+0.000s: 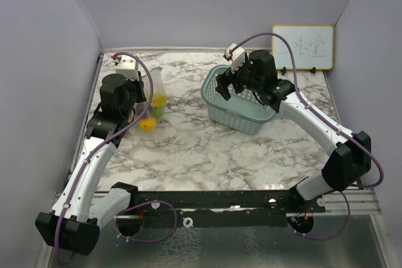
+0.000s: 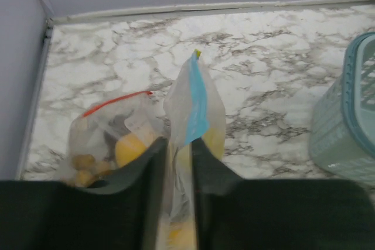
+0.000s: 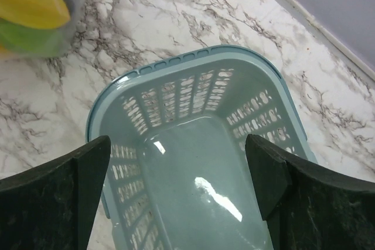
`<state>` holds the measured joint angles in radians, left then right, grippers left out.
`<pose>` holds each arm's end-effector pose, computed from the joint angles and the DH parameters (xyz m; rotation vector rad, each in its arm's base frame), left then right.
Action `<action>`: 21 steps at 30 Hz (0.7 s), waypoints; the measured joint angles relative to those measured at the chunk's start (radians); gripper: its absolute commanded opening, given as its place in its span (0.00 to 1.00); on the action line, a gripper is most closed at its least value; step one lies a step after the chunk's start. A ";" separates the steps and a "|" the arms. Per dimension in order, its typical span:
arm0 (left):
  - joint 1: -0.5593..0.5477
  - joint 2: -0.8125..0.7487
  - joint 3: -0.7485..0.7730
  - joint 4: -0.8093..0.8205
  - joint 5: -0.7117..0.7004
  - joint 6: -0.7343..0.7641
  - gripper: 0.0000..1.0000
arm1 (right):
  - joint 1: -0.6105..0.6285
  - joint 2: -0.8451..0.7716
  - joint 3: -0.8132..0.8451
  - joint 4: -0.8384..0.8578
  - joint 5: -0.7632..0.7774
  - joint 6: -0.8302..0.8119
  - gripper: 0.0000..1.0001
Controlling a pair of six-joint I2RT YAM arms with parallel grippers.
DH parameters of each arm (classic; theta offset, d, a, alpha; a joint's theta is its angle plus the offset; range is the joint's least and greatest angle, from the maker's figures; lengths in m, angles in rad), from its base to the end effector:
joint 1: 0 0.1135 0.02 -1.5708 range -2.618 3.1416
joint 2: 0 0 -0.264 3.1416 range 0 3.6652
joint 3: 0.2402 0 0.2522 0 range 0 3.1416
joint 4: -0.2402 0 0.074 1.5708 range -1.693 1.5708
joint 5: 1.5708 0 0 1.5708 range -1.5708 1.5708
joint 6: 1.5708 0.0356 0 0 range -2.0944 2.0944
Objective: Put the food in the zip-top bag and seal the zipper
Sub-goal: Place the zipper food storage bag at the center of the board, then reset both arms
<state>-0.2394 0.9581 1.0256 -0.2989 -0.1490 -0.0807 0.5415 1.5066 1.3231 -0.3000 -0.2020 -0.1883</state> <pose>0.2100 -0.0458 0.3808 0.0366 1.8002 -0.0944 0.2973 0.1872 0.3406 -0.8558 1.8856 0.4257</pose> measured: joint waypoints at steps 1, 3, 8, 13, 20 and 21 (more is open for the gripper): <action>0.000 0.001 -0.004 0.002 0.002 -0.006 0.88 | 0.001 0.002 0.006 -0.001 0.003 0.012 1.00; 0.000 0.010 -0.001 0.016 0.011 -0.019 0.99 | 0.002 0.003 0.027 -0.014 0.011 0.057 1.00; 0.000 0.108 0.134 -0.016 0.077 -0.047 0.99 | 0.003 0.042 0.137 -0.063 0.050 0.153 1.00; 0.000 0.183 0.269 -0.035 0.139 -0.084 0.99 | 0.003 0.102 0.244 -0.120 0.102 0.232 1.00; -0.014 0.246 0.373 -0.100 -0.014 -0.256 0.99 | 0.003 0.118 0.268 -0.182 0.158 0.309 1.00; -0.017 0.255 0.378 -0.107 -0.055 -0.273 0.99 | 0.003 0.119 0.275 -0.192 0.167 0.323 1.00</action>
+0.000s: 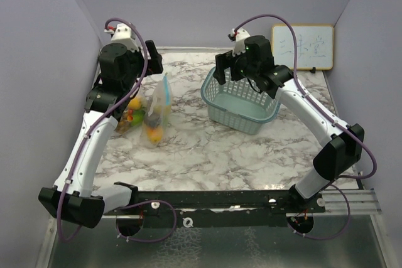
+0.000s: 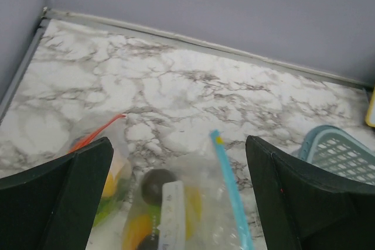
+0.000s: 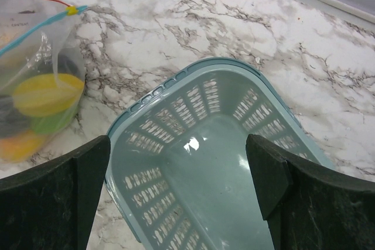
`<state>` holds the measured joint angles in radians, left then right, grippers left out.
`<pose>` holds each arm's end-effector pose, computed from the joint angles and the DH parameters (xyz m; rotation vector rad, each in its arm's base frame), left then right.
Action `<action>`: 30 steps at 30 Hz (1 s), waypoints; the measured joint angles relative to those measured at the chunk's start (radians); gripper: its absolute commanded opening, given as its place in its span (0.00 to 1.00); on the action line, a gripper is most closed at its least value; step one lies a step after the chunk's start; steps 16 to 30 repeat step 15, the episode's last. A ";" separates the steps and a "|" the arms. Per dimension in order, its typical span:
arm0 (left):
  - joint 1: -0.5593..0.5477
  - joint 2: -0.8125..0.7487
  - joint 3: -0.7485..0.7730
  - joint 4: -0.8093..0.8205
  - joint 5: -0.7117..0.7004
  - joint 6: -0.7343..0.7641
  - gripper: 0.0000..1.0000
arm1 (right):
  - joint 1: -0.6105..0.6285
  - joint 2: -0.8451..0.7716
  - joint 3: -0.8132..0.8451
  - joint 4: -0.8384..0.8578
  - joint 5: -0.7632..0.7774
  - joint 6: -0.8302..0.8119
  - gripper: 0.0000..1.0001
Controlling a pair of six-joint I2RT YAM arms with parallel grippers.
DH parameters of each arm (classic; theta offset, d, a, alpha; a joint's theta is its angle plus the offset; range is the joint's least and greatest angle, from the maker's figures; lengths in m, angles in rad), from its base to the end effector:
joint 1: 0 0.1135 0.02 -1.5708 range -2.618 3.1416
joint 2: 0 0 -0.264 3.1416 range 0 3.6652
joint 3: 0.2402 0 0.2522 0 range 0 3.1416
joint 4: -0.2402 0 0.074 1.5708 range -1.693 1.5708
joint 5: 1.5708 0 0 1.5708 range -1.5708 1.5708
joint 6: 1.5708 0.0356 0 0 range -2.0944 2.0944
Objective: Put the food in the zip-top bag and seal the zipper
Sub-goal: Reset both arms
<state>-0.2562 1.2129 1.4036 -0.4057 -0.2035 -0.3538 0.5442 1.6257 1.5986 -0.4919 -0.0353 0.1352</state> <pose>0.2563 -0.0597 0.4429 -0.2333 1.7733 -0.2574 0.3211 0.1958 0.3761 -0.4520 2.0722 0.4455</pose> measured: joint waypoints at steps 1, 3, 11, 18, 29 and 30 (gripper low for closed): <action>-0.001 0.006 0.000 -0.011 -0.047 -0.016 0.99 | 0.000 0.000 0.006 -0.005 0.006 0.007 1.00; -0.001 0.014 -0.005 -0.039 -0.127 -0.042 0.99 | 0.000 0.000 0.016 -0.010 0.016 0.019 1.00; -0.001 0.019 -0.022 -0.048 -0.309 -0.080 0.99 | 0.000 0.003 0.020 -0.019 0.040 0.053 1.00; -0.004 0.024 -0.040 -0.045 -0.331 -0.074 0.99 | 0.000 0.006 0.022 -0.025 0.047 0.054 1.00; -0.004 0.024 -0.040 -0.045 -0.331 -0.074 0.99 | 0.000 0.006 0.022 -0.025 0.047 0.054 1.00; -0.004 0.024 -0.040 -0.045 -0.331 -0.074 0.99 | 0.000 0.006 0.022 -0.025 0.047 0.054 1.00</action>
